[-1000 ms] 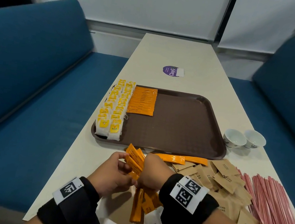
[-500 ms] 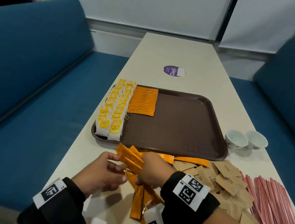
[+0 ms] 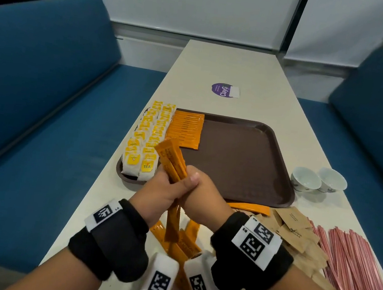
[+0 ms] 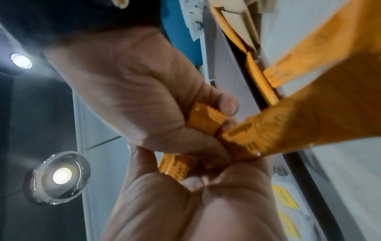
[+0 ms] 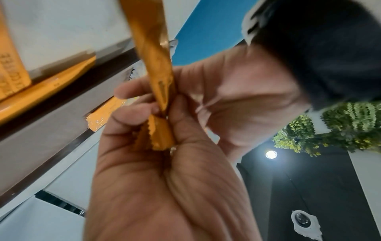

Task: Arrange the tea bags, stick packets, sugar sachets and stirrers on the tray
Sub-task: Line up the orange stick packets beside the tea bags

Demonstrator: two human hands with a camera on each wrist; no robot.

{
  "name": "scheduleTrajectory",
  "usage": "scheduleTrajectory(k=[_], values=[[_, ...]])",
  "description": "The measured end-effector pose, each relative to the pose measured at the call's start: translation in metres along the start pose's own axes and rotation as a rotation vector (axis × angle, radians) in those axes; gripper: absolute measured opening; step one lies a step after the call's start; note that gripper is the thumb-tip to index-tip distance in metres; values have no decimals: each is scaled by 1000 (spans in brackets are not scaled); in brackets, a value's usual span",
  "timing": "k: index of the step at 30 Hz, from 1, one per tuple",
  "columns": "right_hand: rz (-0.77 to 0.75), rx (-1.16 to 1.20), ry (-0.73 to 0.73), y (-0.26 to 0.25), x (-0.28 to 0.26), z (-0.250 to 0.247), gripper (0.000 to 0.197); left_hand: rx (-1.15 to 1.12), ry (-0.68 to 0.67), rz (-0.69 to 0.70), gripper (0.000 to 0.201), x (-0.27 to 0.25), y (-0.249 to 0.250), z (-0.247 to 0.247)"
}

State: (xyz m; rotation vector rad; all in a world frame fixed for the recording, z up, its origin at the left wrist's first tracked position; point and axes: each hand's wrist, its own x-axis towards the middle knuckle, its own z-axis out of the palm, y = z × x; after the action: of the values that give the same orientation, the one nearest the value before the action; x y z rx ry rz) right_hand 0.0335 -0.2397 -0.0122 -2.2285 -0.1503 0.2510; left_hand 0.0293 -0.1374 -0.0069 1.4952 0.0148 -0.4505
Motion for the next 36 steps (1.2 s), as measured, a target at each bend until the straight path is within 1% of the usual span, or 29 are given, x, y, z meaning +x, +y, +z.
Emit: scheduleTrajectory(k=[1, 2, 3, 4, 5, 6, 8, 9, 11, 12, 14, 15, 17, 19, 21, 23, 25, 28, 30, 34, 36], values=[[-28, 9, 57, -2, 0, 2, 30, -47, 33, -7, 46, 2, 2, 4], [-71, -39, 78, -6, -2, 3, 27, -88, 69, -18, 44, 4, 4, 8], [-94, -95, 110, -10, -4, 3, 24, -127, 100, -24, 35, 5, 5, 10], [-96, -115, 113, -12, -5, 3, 27, -164, 126, -30, 26, 7, 6, 12], [-82, -79, 89, -12, -5, 2, 34, -198, 148, -39, 23, 8, 6, 12], [-63, -80, 89, -10, -9, -1, 38, -232, 168, -48, 25, 11, 5, 13], [-45, -64, 161, -9, -12, -5, 40, -296, 214, -51, 29, 16, 3, 12], [-45, -31, 206, -6, -15, -6, 41, -337, 232, -56, 27, 18, 1, 12], [-61, 7, 324, -7, -17, -4, 42, -433, 265, -83, 16, 20, 0, 12], [-67, -22, 365, -5, -18, -4, 43, -476, 283, -102, 11, 21, 0, 12], [-37, -119, 394, -3, -19, -5, 45, -538, 327, -126, 10, 21, 1, 12], [1, -125, 377, -2, -21, -7, 46, -559, 353, -124, 10, 22, 3, 12], [73, -17, 260, -1, -25, -11, 45, -597, 399, -99, 10, 23, 7, 8], [111, 94, 101, -1, -28, -14, 37, -639, 424, -66, 9, 24, 12, 3], [99, 117, 19, 0, -32, -18, 23, -686, 429, -45, 8, 24, 16, -2], [97, 175, 11, 1, -37, -24, 12, -739, 422, -28, 6, 23, 20, -6], [120, 274, 12, 2, -39, -29, 10, -782, 412, -6, 5, 22, 23, -11], [154, 336, 32, 5, -37, -35, 19, -785, 392, 28, 6, 22, 23, -20], [180, 361, 71, 7, -34, -40, 24, -758, 402, 38, 6, 24, 22, -25], [222, 490, 134, 7, -27, -48, 25, -710, 459, 38, 9, 27, 16, -41], [226, 504, 140, 6, -23, -50, 26, -677, 467, 18, 11, 28, 14, -47]])
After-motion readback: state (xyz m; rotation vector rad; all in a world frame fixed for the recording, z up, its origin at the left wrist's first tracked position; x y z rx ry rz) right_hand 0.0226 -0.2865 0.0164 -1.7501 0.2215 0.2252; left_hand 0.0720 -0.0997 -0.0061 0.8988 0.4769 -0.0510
